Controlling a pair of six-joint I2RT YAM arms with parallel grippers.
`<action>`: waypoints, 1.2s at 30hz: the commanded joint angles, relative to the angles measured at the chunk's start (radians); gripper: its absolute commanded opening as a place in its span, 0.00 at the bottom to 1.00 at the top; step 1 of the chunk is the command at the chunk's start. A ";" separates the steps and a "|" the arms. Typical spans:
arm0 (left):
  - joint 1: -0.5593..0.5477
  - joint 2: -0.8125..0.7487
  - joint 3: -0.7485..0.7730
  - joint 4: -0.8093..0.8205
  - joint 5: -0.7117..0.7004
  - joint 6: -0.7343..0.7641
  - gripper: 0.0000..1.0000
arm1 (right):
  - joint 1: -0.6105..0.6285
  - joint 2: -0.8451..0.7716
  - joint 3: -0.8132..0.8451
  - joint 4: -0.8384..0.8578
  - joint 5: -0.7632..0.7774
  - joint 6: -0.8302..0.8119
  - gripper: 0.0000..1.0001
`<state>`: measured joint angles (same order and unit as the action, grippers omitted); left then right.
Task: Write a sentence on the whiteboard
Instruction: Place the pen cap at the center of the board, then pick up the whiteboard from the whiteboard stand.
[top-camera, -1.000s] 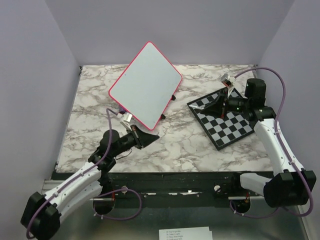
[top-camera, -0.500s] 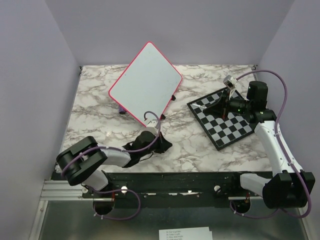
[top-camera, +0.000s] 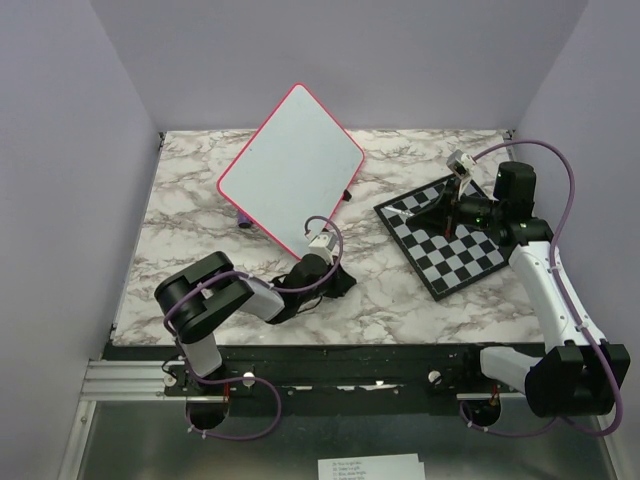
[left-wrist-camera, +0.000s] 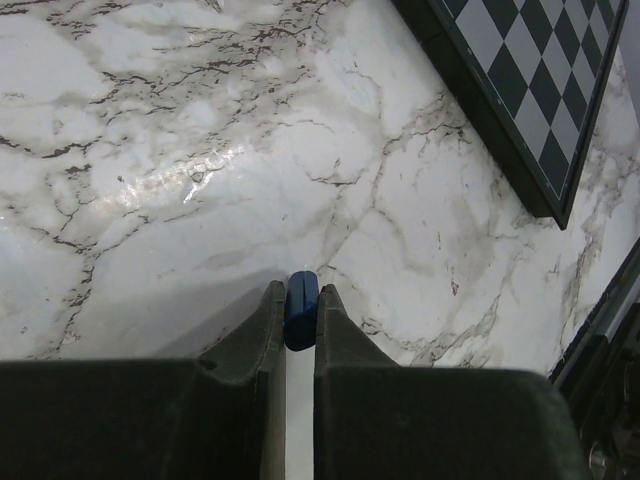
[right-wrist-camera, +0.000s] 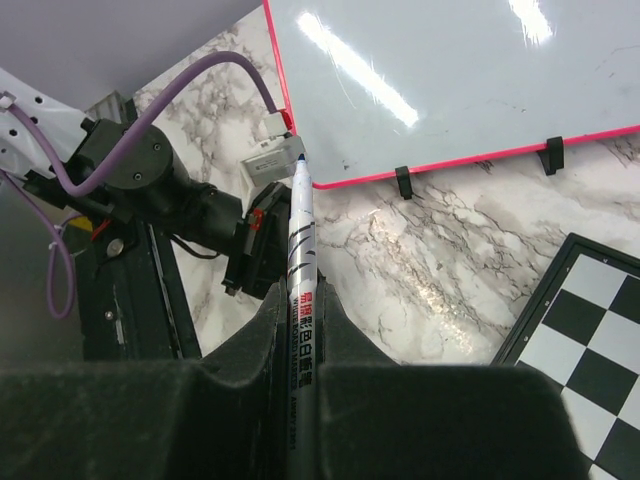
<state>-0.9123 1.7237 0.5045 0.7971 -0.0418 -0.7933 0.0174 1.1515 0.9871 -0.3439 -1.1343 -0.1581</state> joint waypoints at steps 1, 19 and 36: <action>-0.007 0.024 0.038 -0.038 -0.035 0.002 0.18 | -0.010 0.004 -0.010 0.008 -0.010 -0.024 0.01; 0.004 -0.375 -0.030 -0.290 -0.092 0.095 0.70 | -0.013 0.001 -0.007 -0.012 -0.018 -0.055 0.01; 0.751 -1.086 -0.006 -0.744 0.299 0.085 0.99 | -0.013 0.011 0.012 -0.052 -0.064 -0.083 0.01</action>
<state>-0.3557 0.5621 0.4767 0.1471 -0.0154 -0.6373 0.0109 1.1542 0.9871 -0.3721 -1.1522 -0.2188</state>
